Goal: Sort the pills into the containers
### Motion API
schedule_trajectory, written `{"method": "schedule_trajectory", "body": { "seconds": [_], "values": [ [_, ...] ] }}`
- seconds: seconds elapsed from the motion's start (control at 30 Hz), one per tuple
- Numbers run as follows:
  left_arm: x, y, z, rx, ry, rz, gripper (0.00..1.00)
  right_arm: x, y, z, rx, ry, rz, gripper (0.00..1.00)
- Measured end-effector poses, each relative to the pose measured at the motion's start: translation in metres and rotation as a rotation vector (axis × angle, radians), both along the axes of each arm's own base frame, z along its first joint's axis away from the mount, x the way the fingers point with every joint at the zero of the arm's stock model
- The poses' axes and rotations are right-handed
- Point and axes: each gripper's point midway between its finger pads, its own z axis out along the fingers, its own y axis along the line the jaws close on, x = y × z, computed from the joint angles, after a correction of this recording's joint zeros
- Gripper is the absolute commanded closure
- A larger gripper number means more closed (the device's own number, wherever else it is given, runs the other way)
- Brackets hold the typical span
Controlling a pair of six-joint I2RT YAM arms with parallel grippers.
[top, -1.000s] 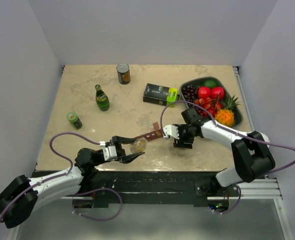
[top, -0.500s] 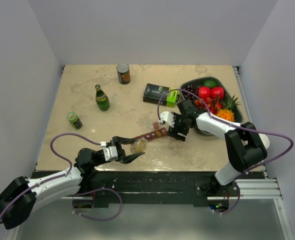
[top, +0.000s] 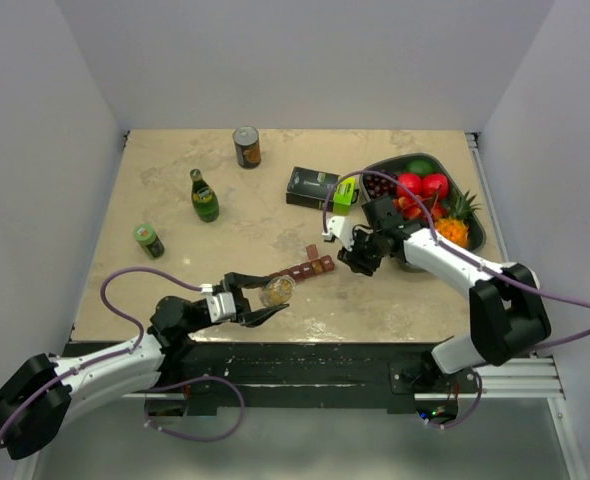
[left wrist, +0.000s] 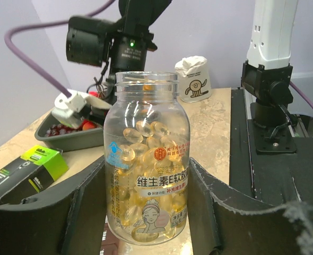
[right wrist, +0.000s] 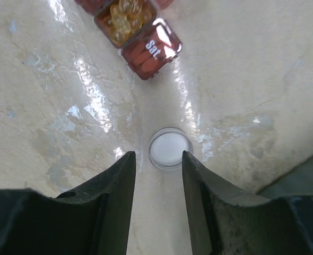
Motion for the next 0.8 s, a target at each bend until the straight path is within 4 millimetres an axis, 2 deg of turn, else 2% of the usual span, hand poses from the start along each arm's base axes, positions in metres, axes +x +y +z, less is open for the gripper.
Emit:
{"method": "schedule_trajectory", "body": {
  "seconds": [0.17, 0.3, 0.4, 0.53, 0.57, 0.6, 0.7, 0.8],
  "values": [
    [-0.001, -0.001, -0.002, 0.005, 0.005, -0.003, 1.0, -0.008, -0.004, -0.029, -0.037, 0.102, -0.03, 0.57],
    [-0.001, -0.001, -0.003, 0.011, 0.01, -0.004, 1.0, -0.012, -0.005, -0.041, -0.052, 0.144, -0.044, 0.58],
    [-0.001, -0.001, -0.003, 0.011, 0.011, -0.002, 1.0, -0.013, -0.006, -0.046, -0.058, 0.16, -0.048, 0.62],
    [0.0, -0.001, -0.003, 0.01, 0.011, 0.0, 1.0, -0.013, -0.005, -0.049, -0.062, 0.168, -0.053, 0.8],
    [0.0, -0.001, -0.003, 0.01, 0.012, 0.001, 1.0, -0.012, -0.005, -0.05, -0.061, 0.167, -0.055, 0.89],
    [0.0, 0.0, -0.003, 0.01, 0.012, 0.002, 1.0, -0.011, -0.005, -0.05, -0.06, 0.165, -0.059, 0.92],
    [0.0, -0.001, -0.004, 0.011, 0.013, 0.001, 1.0, -0.011, -0.005, -0.05, -0.059, 0.167, -0.064, 1.0],
    [0.0, -0.001, -0.004, 0.013, 0.015, 0.002, 1.0, -0.011, -0.006, -0.05, -0.057, 0.168, -0.07, 1.0]
  ]
}}
